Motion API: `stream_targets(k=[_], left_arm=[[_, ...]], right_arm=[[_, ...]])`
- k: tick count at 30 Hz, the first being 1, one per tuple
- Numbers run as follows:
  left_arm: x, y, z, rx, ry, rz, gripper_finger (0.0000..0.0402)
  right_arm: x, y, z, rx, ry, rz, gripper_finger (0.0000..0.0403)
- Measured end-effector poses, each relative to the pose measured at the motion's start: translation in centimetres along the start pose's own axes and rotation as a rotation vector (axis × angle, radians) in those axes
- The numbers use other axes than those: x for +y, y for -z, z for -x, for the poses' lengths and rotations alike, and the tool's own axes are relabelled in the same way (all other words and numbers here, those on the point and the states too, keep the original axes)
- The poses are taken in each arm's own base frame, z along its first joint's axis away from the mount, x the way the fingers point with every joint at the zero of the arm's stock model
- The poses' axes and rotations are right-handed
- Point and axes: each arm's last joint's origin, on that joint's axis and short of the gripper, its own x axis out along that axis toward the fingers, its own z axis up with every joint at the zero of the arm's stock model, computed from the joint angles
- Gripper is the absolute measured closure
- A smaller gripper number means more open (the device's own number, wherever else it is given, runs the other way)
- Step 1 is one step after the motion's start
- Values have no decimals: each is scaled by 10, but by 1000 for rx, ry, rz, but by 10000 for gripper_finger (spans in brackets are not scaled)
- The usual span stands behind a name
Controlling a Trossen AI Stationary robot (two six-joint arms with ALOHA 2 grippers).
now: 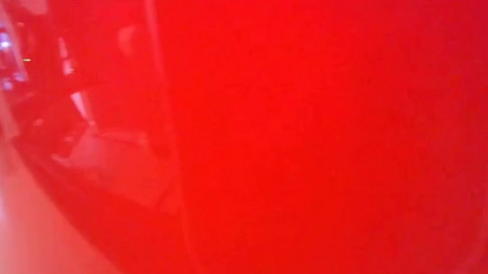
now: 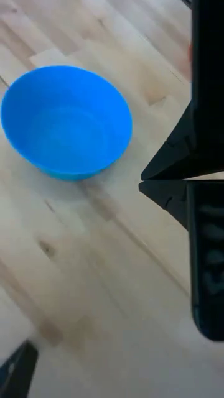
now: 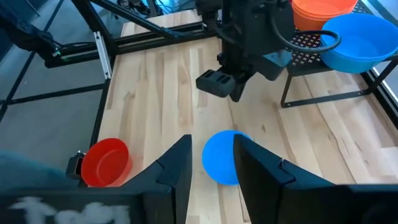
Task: Pick & Place Mini bowls
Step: Stack the blue bowl on top of the blue bowls on the shelf
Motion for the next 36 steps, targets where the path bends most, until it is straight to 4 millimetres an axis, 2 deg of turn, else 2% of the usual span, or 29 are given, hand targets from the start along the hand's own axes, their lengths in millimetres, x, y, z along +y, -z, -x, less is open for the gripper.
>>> stream_targets(k=[9, 14, 24, 36], left_arm=[[-8, -9, -9, -47, 75, -16, 353], [-8, -12, -21, -48, 57, -16, 332], [-8, -19, -55, -17, 32, -32, 330], [-9, -22, -75, -11, 38, -34, 330]], right_arm=[[0, 0, -2, 7, 2, -1, 298], [0, 0, -2, 7, 2, -1, 294], [0, 0, -2, 8, 2, -2, 304], [0, 0, -2, 7, 2, -5, 317]])
